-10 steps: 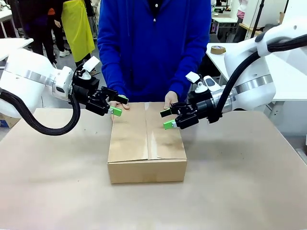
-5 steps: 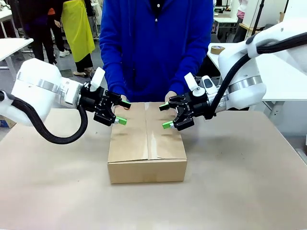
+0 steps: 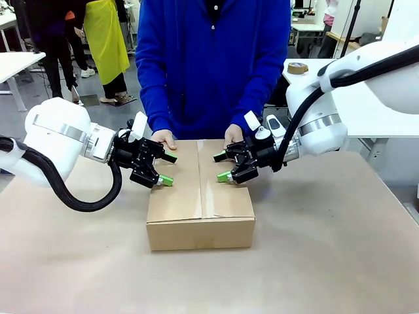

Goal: Pack the gift set into the box.
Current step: Press and hold the closed box until the human finishes sealing it.

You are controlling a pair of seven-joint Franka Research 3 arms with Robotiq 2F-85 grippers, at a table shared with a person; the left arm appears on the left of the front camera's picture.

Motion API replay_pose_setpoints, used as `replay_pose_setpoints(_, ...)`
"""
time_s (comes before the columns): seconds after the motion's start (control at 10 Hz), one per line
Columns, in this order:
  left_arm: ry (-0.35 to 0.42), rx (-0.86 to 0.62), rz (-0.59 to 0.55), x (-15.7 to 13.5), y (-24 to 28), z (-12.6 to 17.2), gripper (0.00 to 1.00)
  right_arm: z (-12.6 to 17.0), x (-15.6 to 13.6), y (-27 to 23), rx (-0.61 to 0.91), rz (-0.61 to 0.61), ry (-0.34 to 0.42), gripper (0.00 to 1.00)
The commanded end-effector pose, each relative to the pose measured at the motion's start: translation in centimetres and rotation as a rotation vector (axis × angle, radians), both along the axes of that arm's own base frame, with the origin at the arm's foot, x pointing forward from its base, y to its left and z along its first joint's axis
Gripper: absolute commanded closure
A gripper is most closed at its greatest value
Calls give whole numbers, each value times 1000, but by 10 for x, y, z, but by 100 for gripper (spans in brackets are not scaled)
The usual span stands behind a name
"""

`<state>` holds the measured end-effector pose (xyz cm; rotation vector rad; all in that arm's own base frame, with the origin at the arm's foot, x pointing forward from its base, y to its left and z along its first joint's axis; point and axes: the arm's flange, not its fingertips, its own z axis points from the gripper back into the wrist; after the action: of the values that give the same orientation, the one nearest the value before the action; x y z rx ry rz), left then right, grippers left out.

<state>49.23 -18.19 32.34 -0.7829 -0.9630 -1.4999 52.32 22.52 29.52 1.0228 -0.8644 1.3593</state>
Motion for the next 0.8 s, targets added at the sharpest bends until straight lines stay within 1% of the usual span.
replay_pose_setpoints(0.0, 48, 71, 19, -3, -4, -18, 0, -4, 14, 5, -69, 14, 82, 0)
replay_pose_setpoints(0.2, 77, 82, 47, 0, -8, -18, 0, -7, 14, -2, -143, 11, 115, 0)
replay_pose_setpoints(0.3, 48, 10, 29, 0, -1, -3, 0, 2, 7, 4, -26, 6, 57, 0)
replay_pose_setpoints(0.7, 48, 10, 29, 0, -1, -3, 0, 2, 7, 4, -26, 6, 57, 0)
